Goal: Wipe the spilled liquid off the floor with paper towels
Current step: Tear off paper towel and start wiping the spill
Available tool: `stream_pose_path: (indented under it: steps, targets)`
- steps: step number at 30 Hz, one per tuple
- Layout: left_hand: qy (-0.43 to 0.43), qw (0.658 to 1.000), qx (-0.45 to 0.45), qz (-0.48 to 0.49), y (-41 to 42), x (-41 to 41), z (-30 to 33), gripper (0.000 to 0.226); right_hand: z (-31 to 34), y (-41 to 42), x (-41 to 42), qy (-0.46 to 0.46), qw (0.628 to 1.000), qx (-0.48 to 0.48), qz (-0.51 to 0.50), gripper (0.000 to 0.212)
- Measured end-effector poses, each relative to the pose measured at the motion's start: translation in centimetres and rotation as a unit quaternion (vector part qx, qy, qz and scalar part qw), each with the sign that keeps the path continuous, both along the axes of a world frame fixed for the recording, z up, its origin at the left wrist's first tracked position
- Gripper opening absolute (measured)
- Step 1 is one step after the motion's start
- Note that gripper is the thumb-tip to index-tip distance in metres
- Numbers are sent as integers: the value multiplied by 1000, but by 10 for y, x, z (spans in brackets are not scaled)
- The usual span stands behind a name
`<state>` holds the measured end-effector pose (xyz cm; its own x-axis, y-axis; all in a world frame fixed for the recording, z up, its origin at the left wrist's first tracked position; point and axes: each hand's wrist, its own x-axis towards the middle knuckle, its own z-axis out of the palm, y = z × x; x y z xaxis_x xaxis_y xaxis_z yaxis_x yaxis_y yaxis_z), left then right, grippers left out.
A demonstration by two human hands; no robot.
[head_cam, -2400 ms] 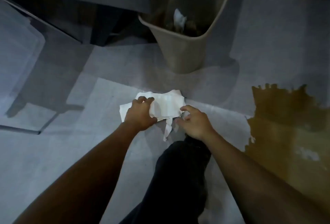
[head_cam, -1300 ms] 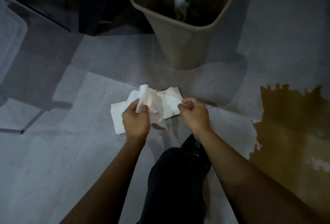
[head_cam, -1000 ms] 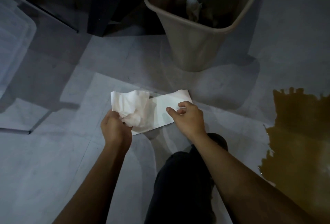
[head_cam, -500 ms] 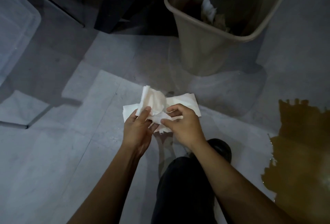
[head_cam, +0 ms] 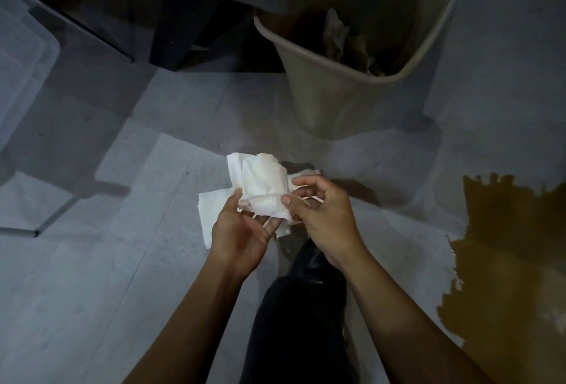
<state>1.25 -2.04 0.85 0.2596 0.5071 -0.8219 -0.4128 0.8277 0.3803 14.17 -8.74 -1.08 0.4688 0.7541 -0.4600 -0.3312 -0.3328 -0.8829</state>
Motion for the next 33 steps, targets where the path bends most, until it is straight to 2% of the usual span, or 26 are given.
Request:
stream_pose_path:
  steps: [2,5,7,10,13,15,18,21,23,25,27,29,31,33]
  targets:
    - [-6,1000,7,-10,4,1,5,46,6,-3,6,-19,1000,-7,16,38]
    - [-11,999,23,-25,13,-10,13,43,12,-4,7,18,998,-24,58,58]
    - [13,1000,21,-17,20,-29,10,38,8,-3,3,37,995,-71,56,57]
    - [147,989,-15,-9,25,-63,-15,28,-11,-9,-3,-1,988,-149,43,42]
    - [310,950,-11,-49,17,-77,-45,27,-33,-19,-6,-79,976,-196,58,48]
    - [401,909,39,-109,9,-78,-54,27,-40,-19,-9,-120,968,-211,60,50]
    - [549,793,136,-228,6,-78,-54,41,-39,-10,-15,-179,955,-222,83,57]
    - [607,706,239,-275,13,-74,-50,59,-35,0,-24,-233,944,-180,145,68]
    - [630,644,306,-307,19,-70,-48,59,-35,6,-27,-281,924,-163,202,78]
    - [644,599,302,-367,25,-69,-53,56,-37,13,-29,-316,898,-170,254,80]
    - [644,594,248,-414,29,-65,-56,58,-40,17,-31,-335,888,-174,264,74]
    - [649,594,224,-419,31,-62,-54,43,-43,16,-31,-324,902,-163,234,68]
    - [656,602,237,-389,31,-61,-51,18,-45,10,-31,-315,916,-141,207,64]
    - [651,620,259,-353,29,-62,-48,14,-46,4,-30,-307,927,-121,175,62]
